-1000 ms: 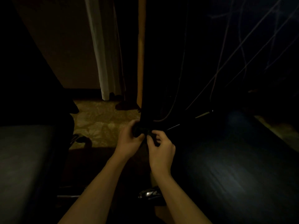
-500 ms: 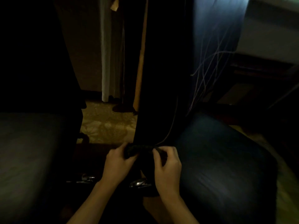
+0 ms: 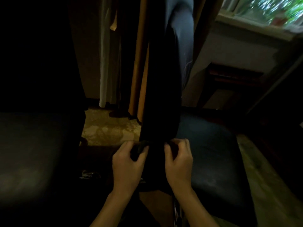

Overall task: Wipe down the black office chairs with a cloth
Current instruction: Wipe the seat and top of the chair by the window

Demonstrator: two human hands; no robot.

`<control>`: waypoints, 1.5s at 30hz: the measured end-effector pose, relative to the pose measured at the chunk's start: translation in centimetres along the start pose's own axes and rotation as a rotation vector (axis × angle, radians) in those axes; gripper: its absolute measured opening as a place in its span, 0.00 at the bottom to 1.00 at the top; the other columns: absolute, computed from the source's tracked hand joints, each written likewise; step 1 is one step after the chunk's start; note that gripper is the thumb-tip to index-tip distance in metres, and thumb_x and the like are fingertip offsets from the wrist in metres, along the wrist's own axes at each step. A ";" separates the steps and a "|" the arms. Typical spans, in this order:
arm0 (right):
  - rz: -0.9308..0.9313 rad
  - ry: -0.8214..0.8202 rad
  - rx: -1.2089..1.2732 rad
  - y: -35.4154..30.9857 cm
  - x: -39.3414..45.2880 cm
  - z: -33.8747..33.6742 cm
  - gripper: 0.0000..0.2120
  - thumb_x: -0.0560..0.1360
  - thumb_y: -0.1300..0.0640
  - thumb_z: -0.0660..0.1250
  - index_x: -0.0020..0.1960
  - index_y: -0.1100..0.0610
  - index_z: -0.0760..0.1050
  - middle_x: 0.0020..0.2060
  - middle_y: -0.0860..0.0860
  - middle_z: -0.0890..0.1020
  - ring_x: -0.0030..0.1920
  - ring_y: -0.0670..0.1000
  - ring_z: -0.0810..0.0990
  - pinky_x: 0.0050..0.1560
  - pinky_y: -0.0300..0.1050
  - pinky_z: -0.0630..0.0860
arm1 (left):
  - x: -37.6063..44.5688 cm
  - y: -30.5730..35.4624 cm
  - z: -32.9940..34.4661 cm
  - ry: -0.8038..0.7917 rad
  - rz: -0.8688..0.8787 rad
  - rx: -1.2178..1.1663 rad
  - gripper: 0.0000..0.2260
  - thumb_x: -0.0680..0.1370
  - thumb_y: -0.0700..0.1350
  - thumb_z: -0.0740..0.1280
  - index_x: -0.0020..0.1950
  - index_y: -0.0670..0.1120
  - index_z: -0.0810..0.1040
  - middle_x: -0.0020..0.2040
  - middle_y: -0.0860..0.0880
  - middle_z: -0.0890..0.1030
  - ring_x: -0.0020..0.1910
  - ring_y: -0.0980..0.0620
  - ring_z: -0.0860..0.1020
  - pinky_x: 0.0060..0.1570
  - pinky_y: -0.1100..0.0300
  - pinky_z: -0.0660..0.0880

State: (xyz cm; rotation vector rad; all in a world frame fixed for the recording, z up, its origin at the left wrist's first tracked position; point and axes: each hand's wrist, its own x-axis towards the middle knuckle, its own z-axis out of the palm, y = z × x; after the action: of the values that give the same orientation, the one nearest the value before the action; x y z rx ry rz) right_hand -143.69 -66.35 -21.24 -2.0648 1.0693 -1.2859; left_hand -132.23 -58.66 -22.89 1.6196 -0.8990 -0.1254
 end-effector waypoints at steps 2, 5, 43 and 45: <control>-0.046 0.043 0.001 -1.2 1.0 -1.4 0.05 0.75 0.66 0.68 0.49 0.60 0.74 0.44 0.47 0.73 0.46 0.34 0.74 0.45 0.23 0.68 | 0.2 2.1 0.0 0.048 0.024 0.001 0.05 0.74 0.44 0.73 0.43 0.49 0.78 0.39 0.56 0.77 0.39 0.59 0.77 0.36 0.66 0.73; -0.134 0.088 -0.022 -2.8 3.1 -3.1 0.05 0.75 0.66 0.69 0.50 0.62 0.75 0.45 0.48 0.73 0.45 0.33 0.73 0.44 0.23 0.67 | 1.1 5.1 0.1 0.138 0.071 -0.013 0.07 0.73 0.45 0.73 0.42 0.48 0.75 0.38 0.55 0.76 0.39 0.59 0.75 0.36 0.69 0.71; -0.338 -0.001 -0.074 -3.2 8.0 -0.9 0.14 0.71 0.62 0.75 0.51 0.59 0.71 0.46 0.53 0.75 0.43 0.46 0.76 0.44 0.32 0.73 | 6.2 2.1 3.2 -0.070 -0.294 -0.490 0.22 0.71 0.50 0.74 0.64 0.49 0.77 0.54 0.51 0.83 0.54 0.53 0.82 0.49 0.62 0.78; -0.388 0.043 -0.076 -5.9 10.1 -1.3 0.13 0.71 0.63 0.74 0.51 0.62 0.72 0.47 0.55 0.75 0.43 0.46 0.75 0.44 0.33 0.73 | 7.7 4.2 2.8 -0.028 -0.202 -0.500 0.22 0.72 0.52 0.73 0.64 0.48 0.76 0.56 0.51 0.82 0.55 0.55 0.81 0.51 0.62 0.78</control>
State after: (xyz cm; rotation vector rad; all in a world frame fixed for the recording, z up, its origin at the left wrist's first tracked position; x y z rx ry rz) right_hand -140.16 -71.21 -11.11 -2.3948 0.7665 -1.4950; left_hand -130.43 -65.45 -16.95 1.2354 -0.6555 -0.4766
